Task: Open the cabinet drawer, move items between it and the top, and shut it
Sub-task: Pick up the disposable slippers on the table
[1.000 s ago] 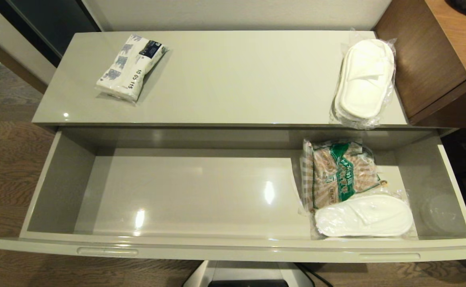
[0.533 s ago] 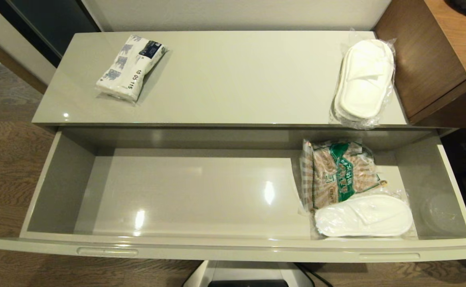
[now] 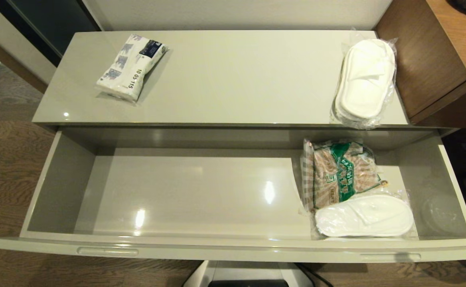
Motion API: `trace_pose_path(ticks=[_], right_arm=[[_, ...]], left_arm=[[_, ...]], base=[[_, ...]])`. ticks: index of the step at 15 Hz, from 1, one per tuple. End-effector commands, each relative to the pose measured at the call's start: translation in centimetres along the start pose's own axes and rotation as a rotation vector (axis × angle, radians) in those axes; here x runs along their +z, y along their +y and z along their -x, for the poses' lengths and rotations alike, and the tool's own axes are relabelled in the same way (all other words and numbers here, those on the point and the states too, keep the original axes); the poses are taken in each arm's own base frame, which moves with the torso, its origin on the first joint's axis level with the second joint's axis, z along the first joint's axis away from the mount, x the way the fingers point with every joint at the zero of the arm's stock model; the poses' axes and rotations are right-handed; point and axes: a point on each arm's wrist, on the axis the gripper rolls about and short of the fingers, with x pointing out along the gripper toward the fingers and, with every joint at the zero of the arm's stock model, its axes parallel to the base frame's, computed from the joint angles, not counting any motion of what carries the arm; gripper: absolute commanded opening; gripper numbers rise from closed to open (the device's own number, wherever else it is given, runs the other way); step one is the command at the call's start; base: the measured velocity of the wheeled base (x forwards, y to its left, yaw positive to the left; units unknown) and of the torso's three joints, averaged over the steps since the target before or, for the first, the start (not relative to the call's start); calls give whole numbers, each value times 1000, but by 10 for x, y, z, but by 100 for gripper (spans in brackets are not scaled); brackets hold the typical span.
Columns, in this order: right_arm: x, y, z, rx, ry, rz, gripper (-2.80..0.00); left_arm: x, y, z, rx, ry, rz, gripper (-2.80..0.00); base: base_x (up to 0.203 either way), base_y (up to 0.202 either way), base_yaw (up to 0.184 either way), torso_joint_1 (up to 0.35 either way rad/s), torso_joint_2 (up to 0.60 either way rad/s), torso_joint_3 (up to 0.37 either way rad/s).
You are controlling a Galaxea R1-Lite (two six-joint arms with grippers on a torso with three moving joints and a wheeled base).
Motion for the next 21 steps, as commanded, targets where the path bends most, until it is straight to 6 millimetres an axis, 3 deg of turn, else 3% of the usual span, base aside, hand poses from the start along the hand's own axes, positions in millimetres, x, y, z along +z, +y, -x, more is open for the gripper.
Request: trace_pose_path(ticks=[1,3,4,7,9,10,12,14,18,21], right_arm=[[11,-11,-112,-122,294,-146,-280],[-13,-32,-201,-211,480,-300,-280],[-30,-40,-225,-220,533,-347,-280],[-56,-48,-264,-148,561,-412,-280],[-73,-59,-301,-126,527,-372,-280],[-76,-63,-311,-123,509,-303,-280],[-71,-61,-311,-109,467,-207,-280],[-70,-61,-311,-107,464,-203,-280],[-41,-66,-316,-195,315,-195,-280],[-39,-67,-319,-246,288,-182,-280]], left_arm=[[0,0,0,0,2,0,-280],[0,0,0,0,2,0,-280],[0,0,0,0,2,0,-280],[0,0,0,0,2,0,-280],[0,0,0,0,2,0,-280],[0,0,0,0,2,0,-280],[0,0,0,0,2,0,-280],[0,0,0,0,2,0,-280],[0,0,0,0,0,0,-280],[0,0,0,0,2,0,-280]], base=[[0,0,0,0,0,0],[0,0,0,0,0,0],[0,0,0,0,0,0],[0,0,0,0,0,0],[0,0,0,0,0,0],[0,0,0,0,0,0],[0,0,0,0,0,0],[0,0,0,0,0,0],[0,0,0,0,0,0],[0,0,0,0,0,0]])
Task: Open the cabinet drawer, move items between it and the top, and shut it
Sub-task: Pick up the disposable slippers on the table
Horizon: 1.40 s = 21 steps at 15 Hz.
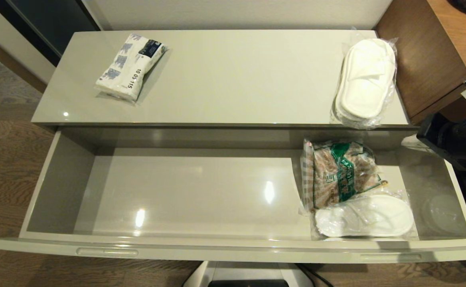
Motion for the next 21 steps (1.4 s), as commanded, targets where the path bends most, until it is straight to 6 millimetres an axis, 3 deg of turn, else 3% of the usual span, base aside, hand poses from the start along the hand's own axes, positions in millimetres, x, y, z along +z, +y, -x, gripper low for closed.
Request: trace_pose_path(ticks=[1,5,9,13,14,17,21], right_arm=[[2,1,-1,-2,-8,0,-280],[3,9,1,-21,-95,161,-280],[-23,26,-9,14,-289,402,-280],[-43,39,-24,-40,-328,483,-280],[-43,39,-31,-92,-347,503,0],[-43,40,-41,-102,-379,506,0],[-46,37,-86,-101,-446,482,0]], left_arm=[[0,0,0,0,2,0,-280],[0,0,0,0,2,0,-280],[0,0,0,0,2,0,-280],[0,0,0,0,2,0,-280],[0,0,0,0,2,0,-280],[0,0,0,0,2,0,-280],[0,0,0,0,2,0,-280]], base=[[0,0,0,0,0,0],[0,0,0,0,0,0],[0,0,0,0,0,0],[0,0,0,0,0,0],[0,0,0,0,0,0],[0,0,0,0,0,0],[0,0,0,0,0,0]])
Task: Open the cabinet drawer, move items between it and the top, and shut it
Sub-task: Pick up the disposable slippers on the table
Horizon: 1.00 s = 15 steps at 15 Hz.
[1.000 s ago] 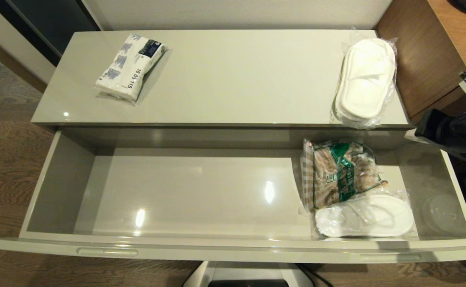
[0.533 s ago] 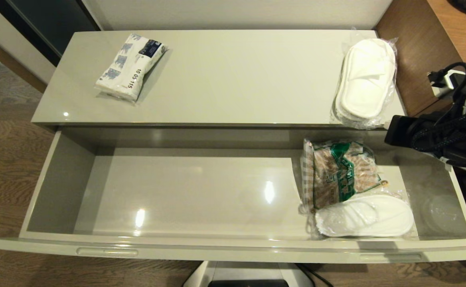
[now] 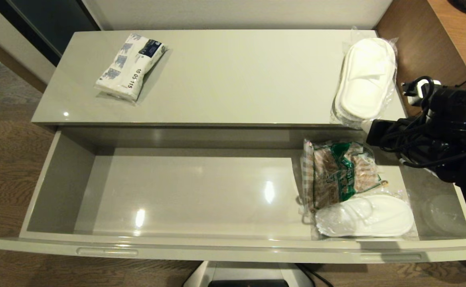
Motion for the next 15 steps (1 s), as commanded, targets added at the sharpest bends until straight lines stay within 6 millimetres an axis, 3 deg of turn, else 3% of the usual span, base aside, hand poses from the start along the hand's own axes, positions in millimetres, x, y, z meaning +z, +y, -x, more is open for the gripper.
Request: trace_pose_path(ticks=[1,3,7,15], right_arm=[[-14,3,-23,-16,-16,9,0],[-2,-7,-32,-56,-63,44,0],[17,-43,-27,-147,-111,39,0],[43,-51,14,-139,-129,42,0]], left_arm=[[0,0,0,0,1,0,-280],[0,0,0,0,1,0,-280],[0,0,0,-4,4,-9,-280],[0,0,0,-2,4,-9,-280]], base=[[0,0,0,0,0,0],[0,0,0,0,0,0],[0,0,0,0,0,0],[0,0,0,0,0,0]])
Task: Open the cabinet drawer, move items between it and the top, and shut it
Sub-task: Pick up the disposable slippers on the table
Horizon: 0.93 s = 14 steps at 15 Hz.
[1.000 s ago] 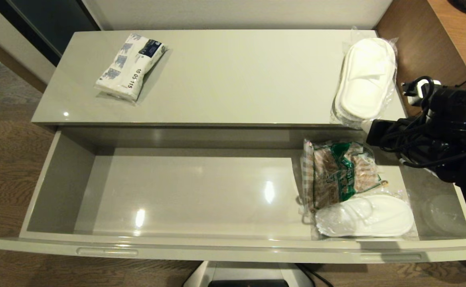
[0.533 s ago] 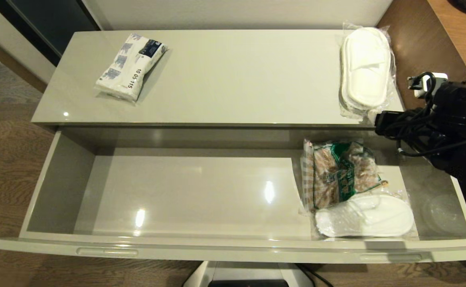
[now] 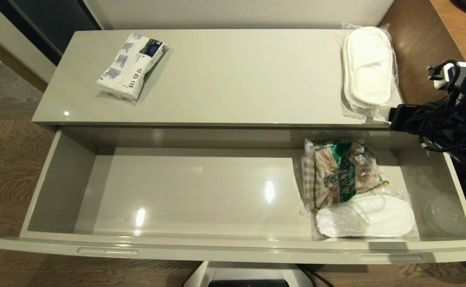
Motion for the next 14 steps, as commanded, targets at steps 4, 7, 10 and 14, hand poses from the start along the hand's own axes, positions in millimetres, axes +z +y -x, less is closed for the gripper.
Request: trace_pose_path(ticks=[4,7,10,14], right_arm=[[28,-7,33,61,-6,-40,0],[29,3,30,97,10,-69,0],[9,23,6,204,72,-33,0],[-18,47,-21,263,-30,30,0]], left_arm=[[0,0,0,0,3,-1,-280],[0,0,0,1,2,4,-280],[0,0,0,1,2,8,-280],[0,0,0,1,1,10,-280]], base=[[0,0,0,0,0,0],[0,0,0,0,0,0],[0,0,0,0,0,0],[0,0,0,0,0,0]])
